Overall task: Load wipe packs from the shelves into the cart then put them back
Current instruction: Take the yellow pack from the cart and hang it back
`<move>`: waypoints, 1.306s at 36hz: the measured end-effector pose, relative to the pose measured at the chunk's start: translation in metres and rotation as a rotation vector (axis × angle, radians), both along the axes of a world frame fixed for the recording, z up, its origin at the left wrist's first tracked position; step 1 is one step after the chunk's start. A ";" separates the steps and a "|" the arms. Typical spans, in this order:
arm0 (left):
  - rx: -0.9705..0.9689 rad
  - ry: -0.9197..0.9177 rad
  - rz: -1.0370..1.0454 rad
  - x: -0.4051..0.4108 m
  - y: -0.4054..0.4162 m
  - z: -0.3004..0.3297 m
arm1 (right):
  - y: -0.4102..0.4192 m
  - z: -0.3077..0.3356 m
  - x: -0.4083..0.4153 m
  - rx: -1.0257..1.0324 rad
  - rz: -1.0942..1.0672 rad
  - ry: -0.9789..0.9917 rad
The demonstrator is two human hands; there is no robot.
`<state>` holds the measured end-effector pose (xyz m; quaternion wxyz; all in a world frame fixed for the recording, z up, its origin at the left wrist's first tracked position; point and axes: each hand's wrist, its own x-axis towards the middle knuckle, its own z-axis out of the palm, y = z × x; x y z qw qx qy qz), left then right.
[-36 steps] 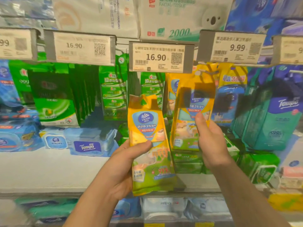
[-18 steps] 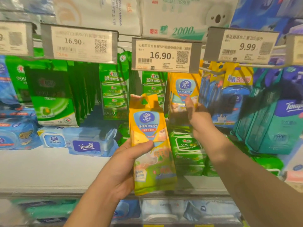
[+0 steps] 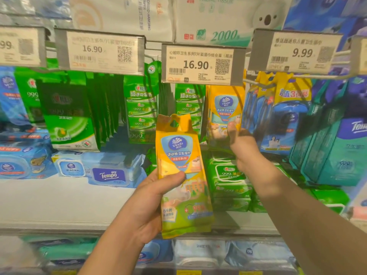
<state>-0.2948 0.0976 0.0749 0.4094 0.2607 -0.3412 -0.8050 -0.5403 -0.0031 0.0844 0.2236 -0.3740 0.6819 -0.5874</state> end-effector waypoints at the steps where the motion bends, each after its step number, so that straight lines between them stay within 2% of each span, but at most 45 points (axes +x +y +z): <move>1: 0.000 0.004 -0.003 0.000 0.000 0.000 | 0.002 -0.003 -0.001 0.010 0.021 -0.023; 7: -0.014 -0.007 -0.021 -0.004 0.000 0.000 | 0.022 -0.016 0.000 0.048 0.084 -0.091; 14: -0.016 -0.001 -0.010 -0.016 0.002 0.002 | 0.082 -0.029 0.013 0.046 0.132 0.024; 21: -0.091 -0.021 0.006 -0.034 0.005 0.002 | 0.133 -0.033 0.028 -0.046 0.165 -0.119; 25: -0.143 -0.045 0.024 -0.047 0.010 0.002 | 0.153 -0.032 0.036 0.000 0.338 -0.119; 30: -0.262 -0.140 -0.004 -0.060 0.012 0.000 | 0.177 -0.039 0.042 0.000 0.442 -0.089; 39: -0.572 -0.234 -0.083 -0.063 0.022 -0.005 | 0.202 -0.041 0.046 -0.249 0.285 -0.034; 43: -0.697 -0.229 -0.068 -0.061 0.026 -0.001 | 0.212 -0.038 0.041 -0.275 0.268 -0.039; 47: -0.726 -0.175 -0.044 -0.065 0.030 0.007 | 0.218 -0.025 0.039 -0.314 0.315 -0.103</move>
